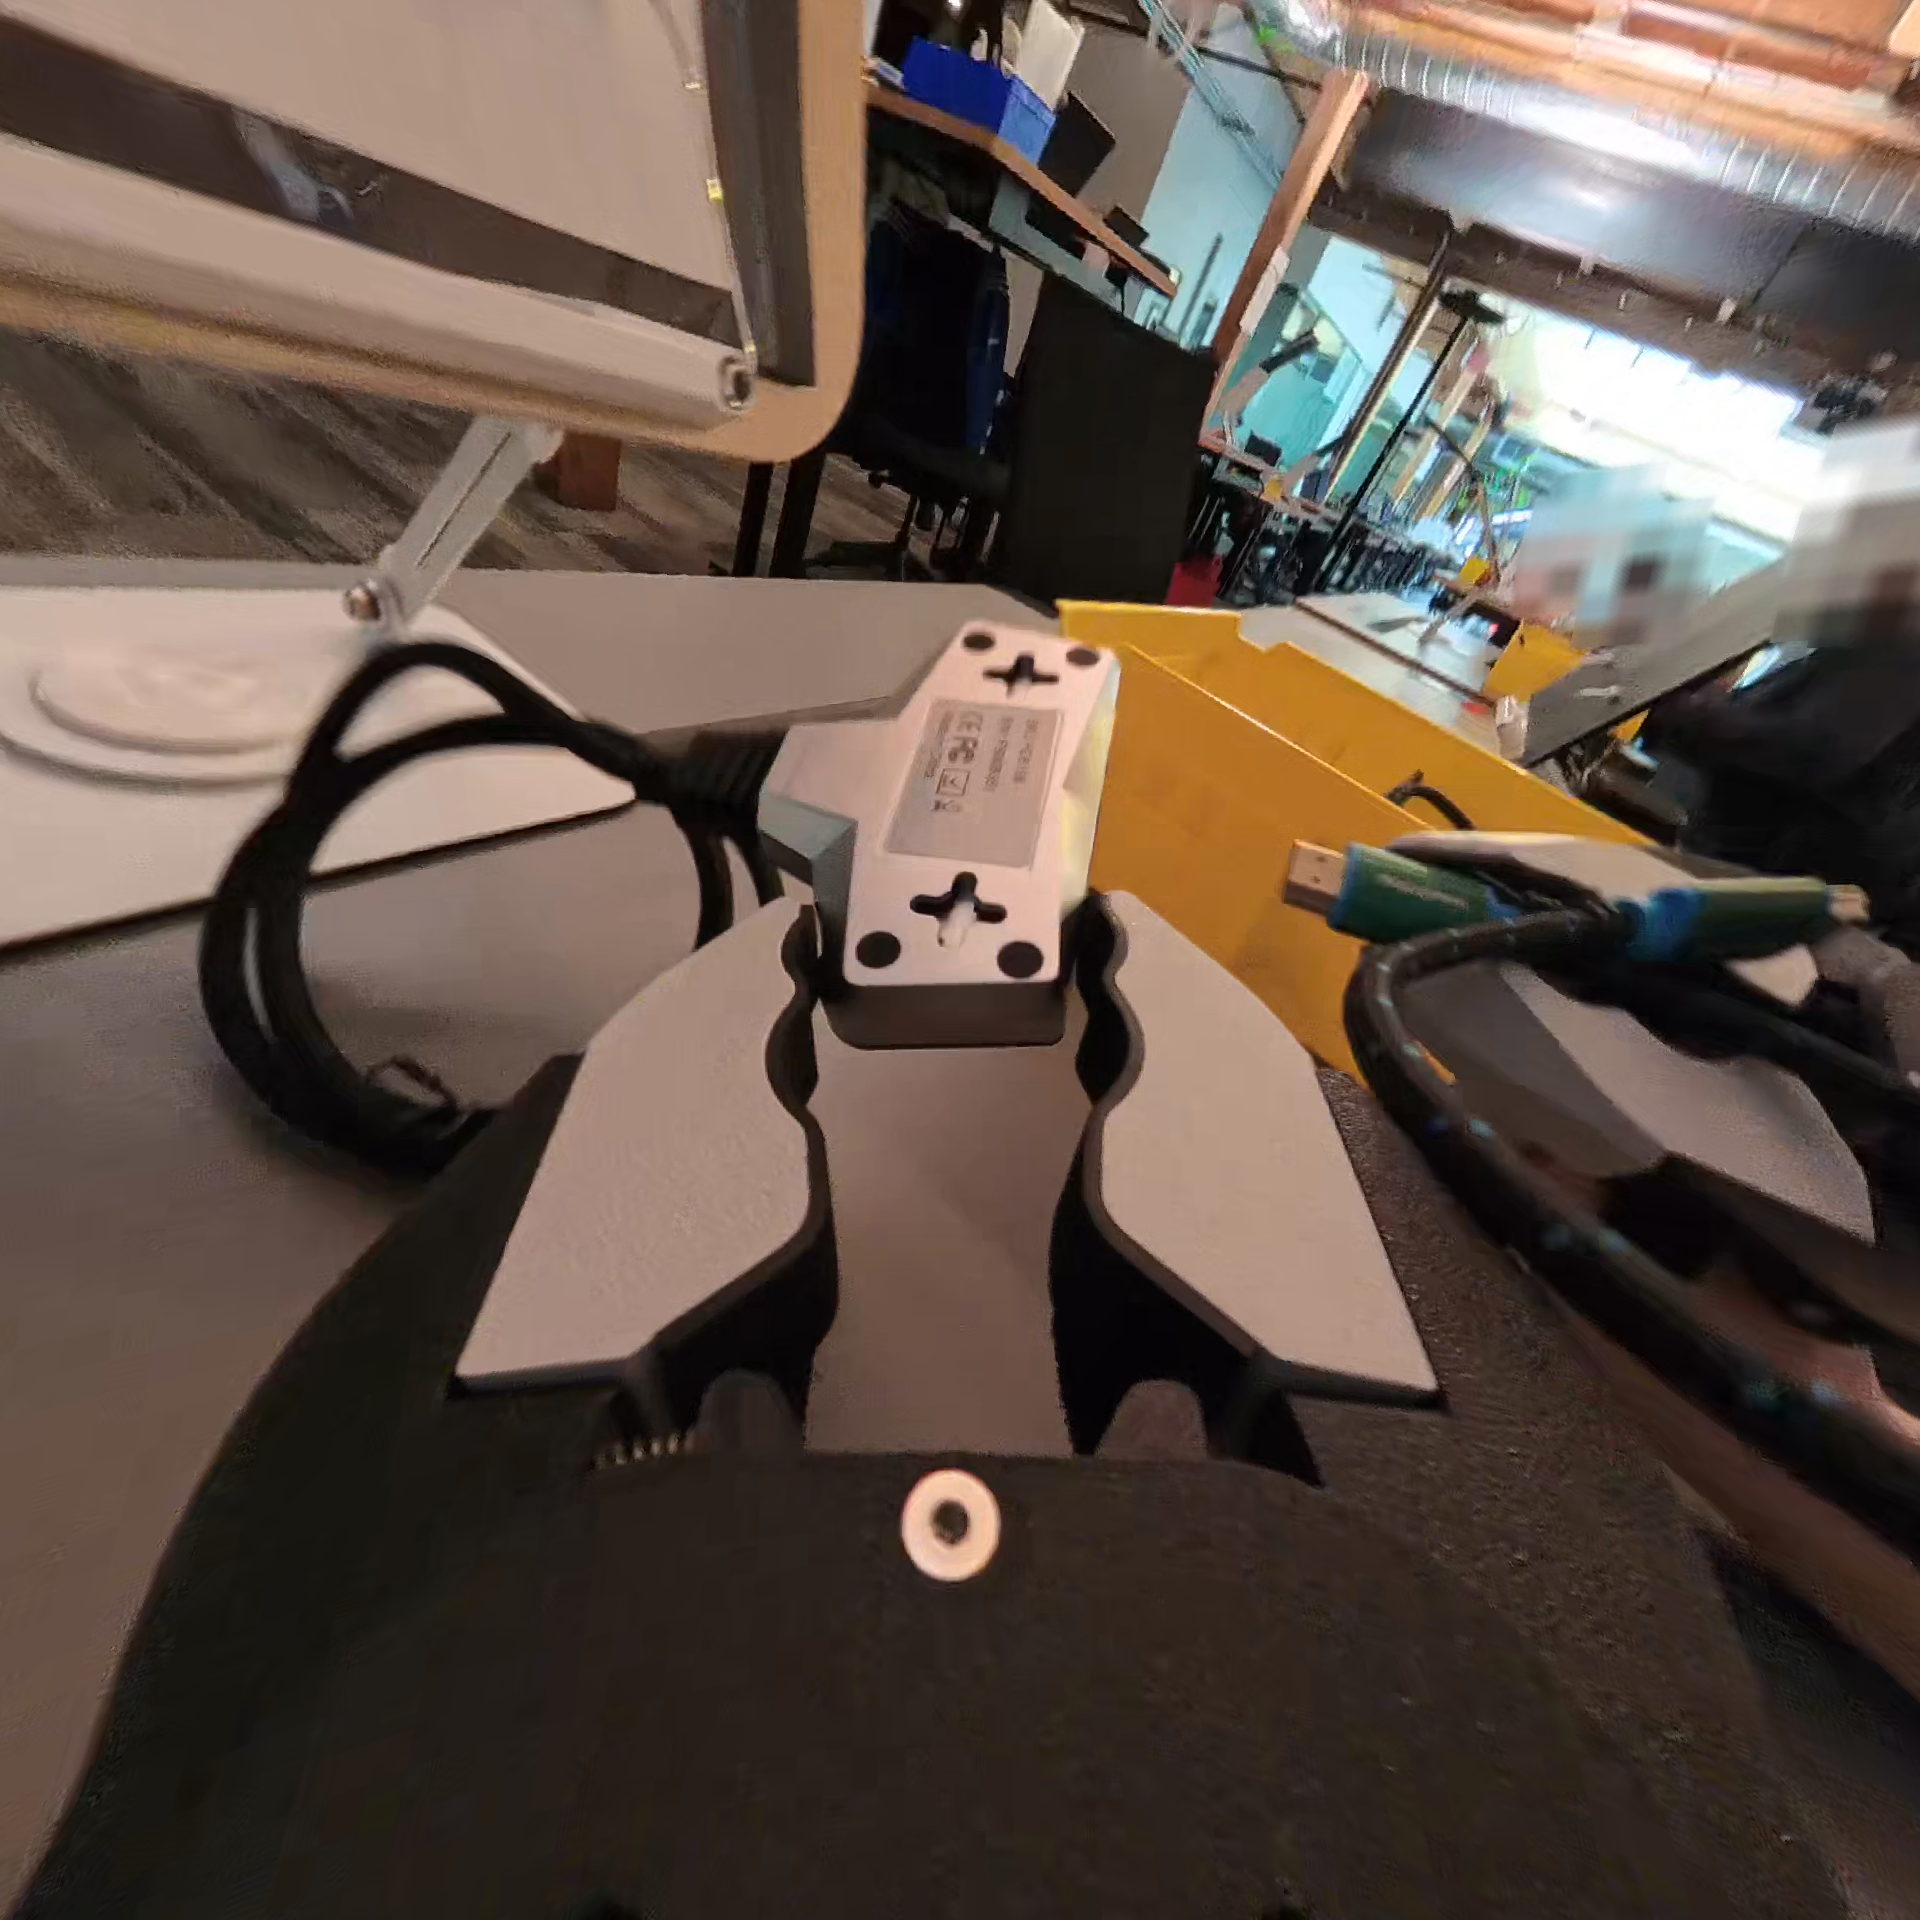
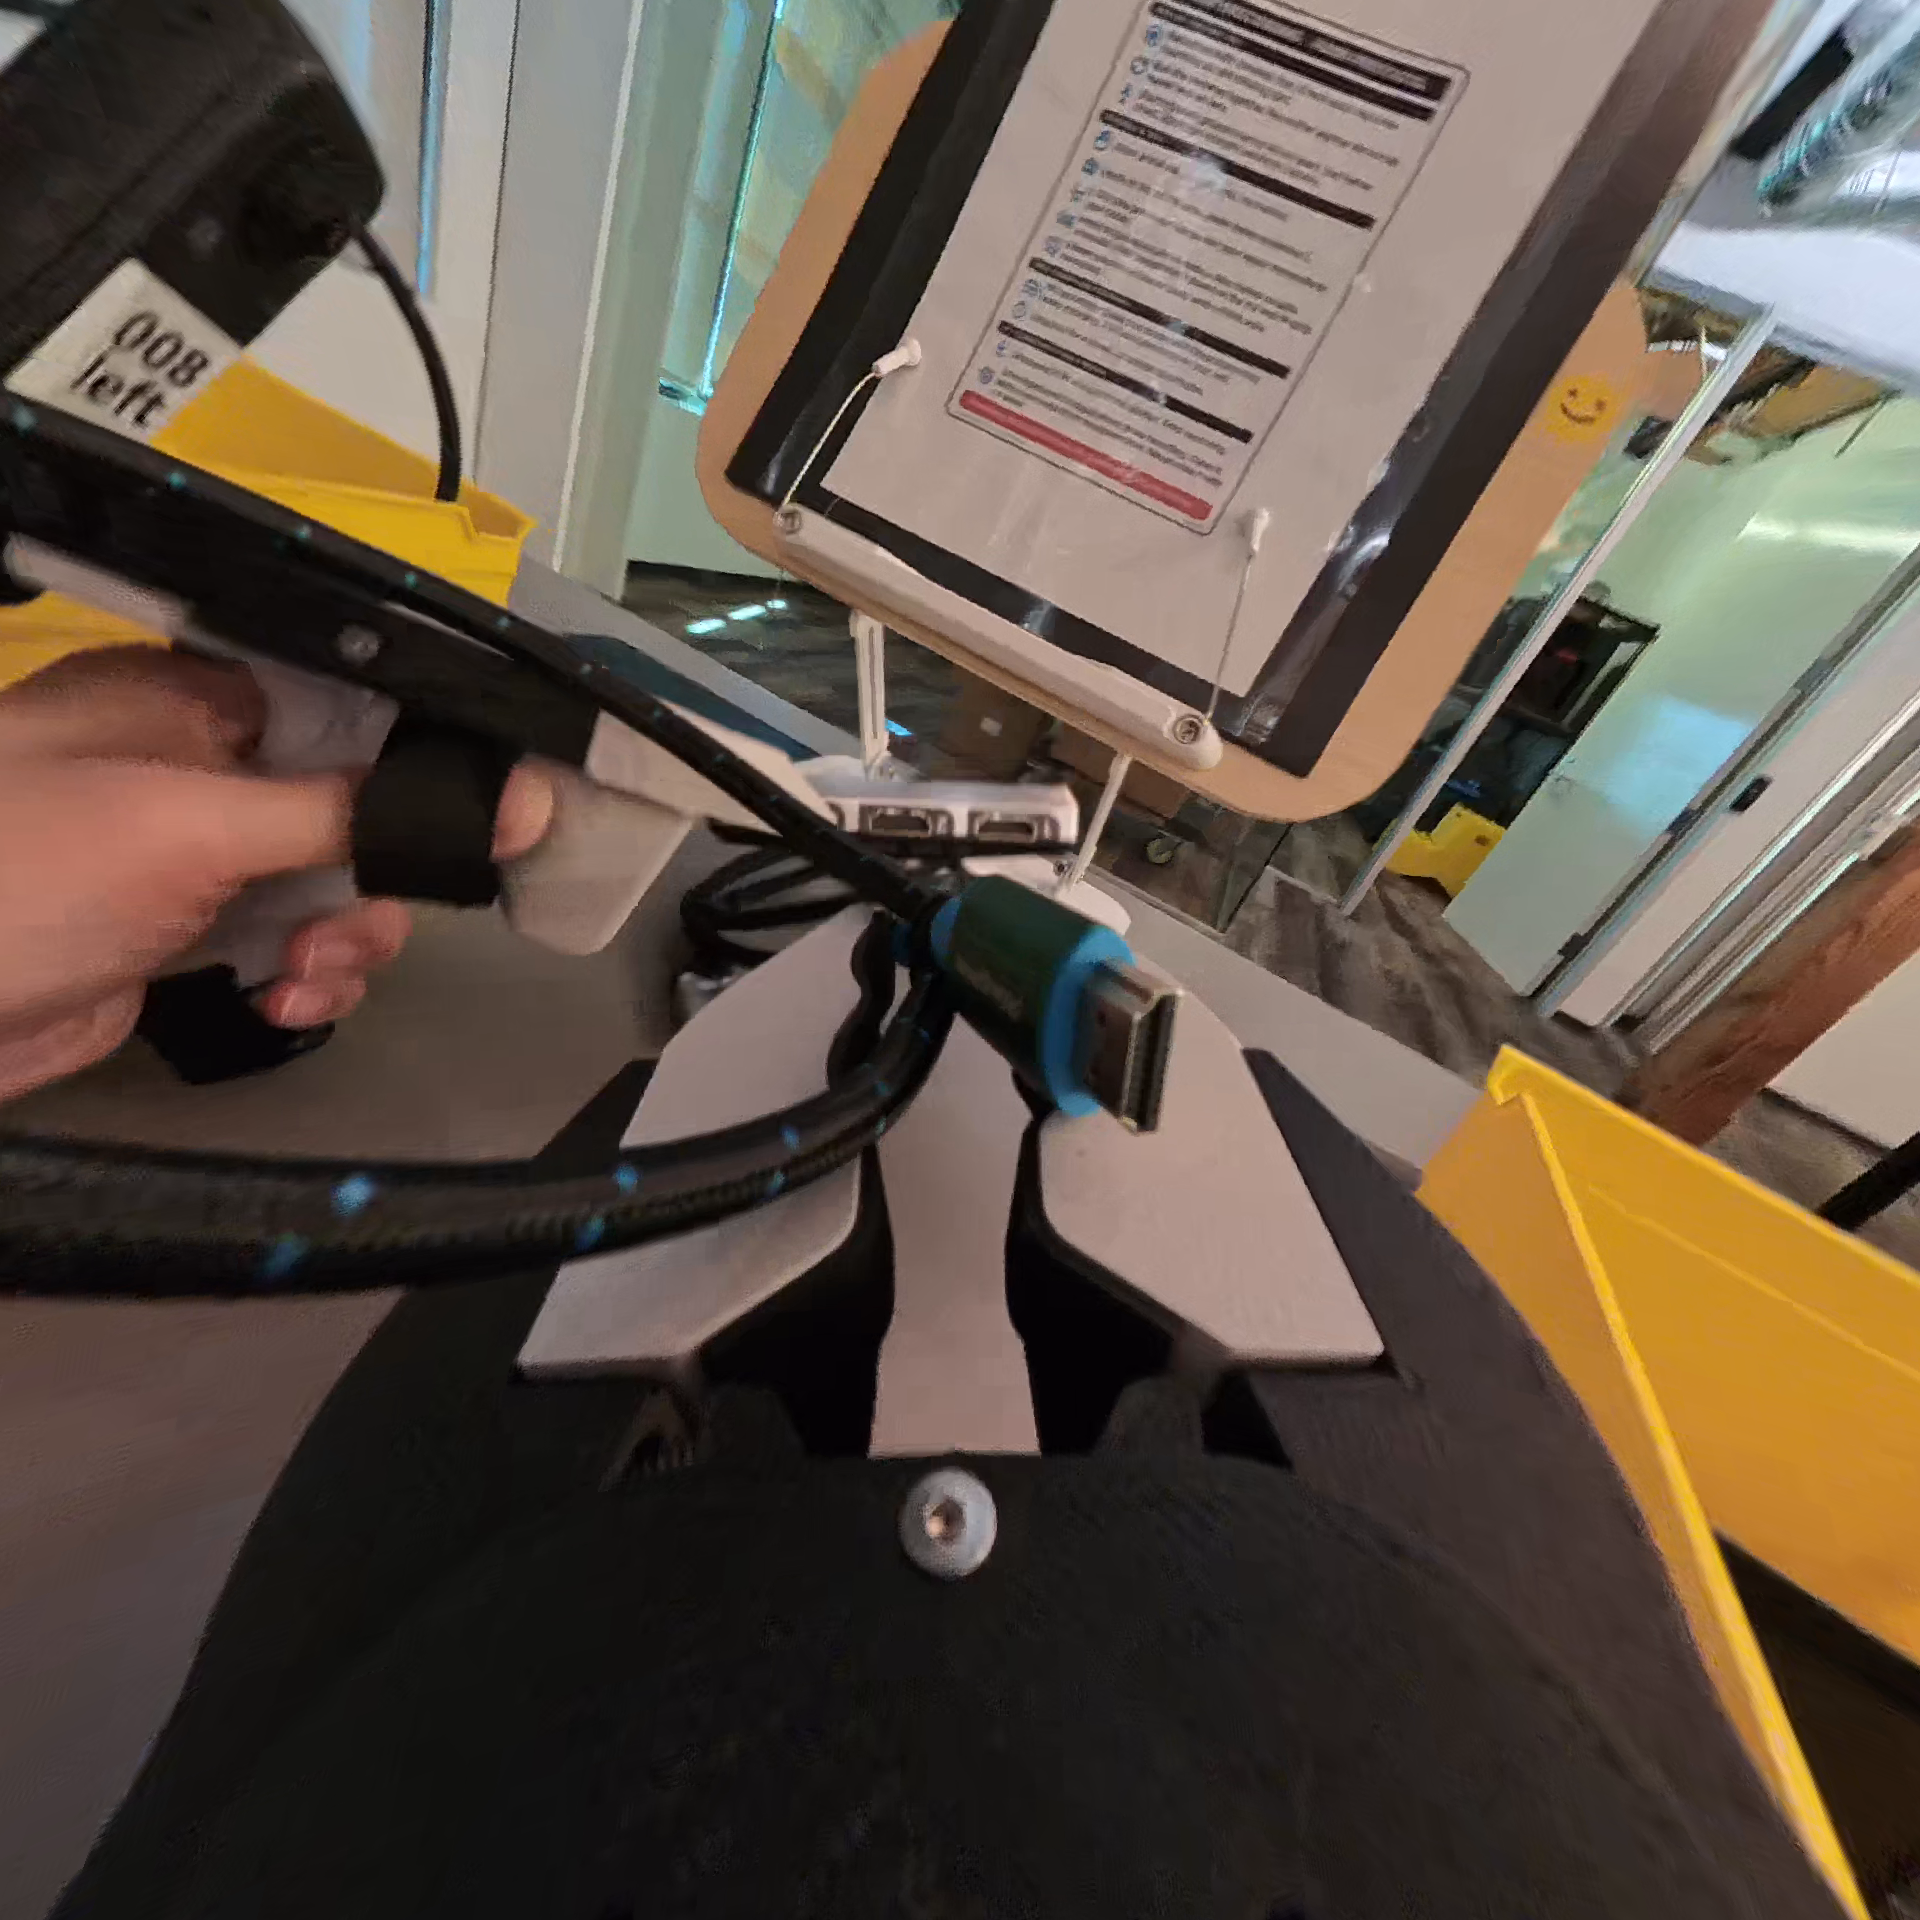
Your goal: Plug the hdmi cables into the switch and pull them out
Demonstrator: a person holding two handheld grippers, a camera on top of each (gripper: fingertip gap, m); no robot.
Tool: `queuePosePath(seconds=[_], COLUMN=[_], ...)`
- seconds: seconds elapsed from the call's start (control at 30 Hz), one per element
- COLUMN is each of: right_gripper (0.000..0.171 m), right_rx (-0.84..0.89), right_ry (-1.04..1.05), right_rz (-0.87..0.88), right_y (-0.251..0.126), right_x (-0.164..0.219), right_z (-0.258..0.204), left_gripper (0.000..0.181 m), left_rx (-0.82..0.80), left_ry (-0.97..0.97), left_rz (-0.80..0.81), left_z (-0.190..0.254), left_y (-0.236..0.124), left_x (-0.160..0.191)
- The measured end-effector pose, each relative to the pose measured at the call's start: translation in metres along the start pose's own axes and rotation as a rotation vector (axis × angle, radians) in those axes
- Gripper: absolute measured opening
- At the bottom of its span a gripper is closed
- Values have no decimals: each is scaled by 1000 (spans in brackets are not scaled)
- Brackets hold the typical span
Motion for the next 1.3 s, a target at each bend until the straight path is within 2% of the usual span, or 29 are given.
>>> queuePosePath(seconds=[0.03,0.13,0.2,0.3,0.37,0.43,0.47,0.57,0.7,0.83,0.93,1.07,1.13,1.23,1.3], right_gripper=[22,22,22,23,22,22,22,22,22,23,22,23,26,31,33], right_rx=[13,44,-9,-209,-483,-630,-624,-474,-386,-381,-380,-293,-270,-250,-180], right_ry=[26,48,76,172,379,471,427,240,273,310,336,263,249,270,240], right_rz=[-2,-12,-26,-205,-267,-359,-433,-753,-1191,-1600,-1778,-1881,-1873,-1764,-1624], right_y=[1,0,-9,-36,-65,-82,-86,-91,-111,-141,-150,-151,-148,-134,-118], right_x=[0,-10,-30,-50,-83,-101,-96,-48,21,87,118,146,149,134,111], right_z=[7,33,43,47,41,49,61,117,181,208,211,220,223,228,238], left_gripper=[48,48,47,47,47,47,47,46,46,46,46,46,46,46,46], left_rx=[-4,-5,-7,-1,-5,-4,-3,-5,-4,-1,2,9,11,14,20], left_ry=[19,50,66,87,98,104,107,113,105,100,98,89,86,94,104], left_rz=[2,23,11,-1,-13,-21,-24,-27,-29,-36,-36,-23,-18,-15,-13], left_z=[3,5,4,6,6,7,7,7,7,6,7,7,6,7,8], left_y=[2,7,9,11,12,13,13,13,14,15,14,13,13,13,13], left_x=[-1,1,3,4,6,6,7,7,7,8,8,7,6,6,4])
Point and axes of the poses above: each gripper's, where its closed fingertips meet, y out along the fingers, x out of its underside, z = x × y across the jaws, the point moved 1 cm from there along -y, back along the fingers, and after that the axes turned 14 degrees about x, right-handed, at the moved point
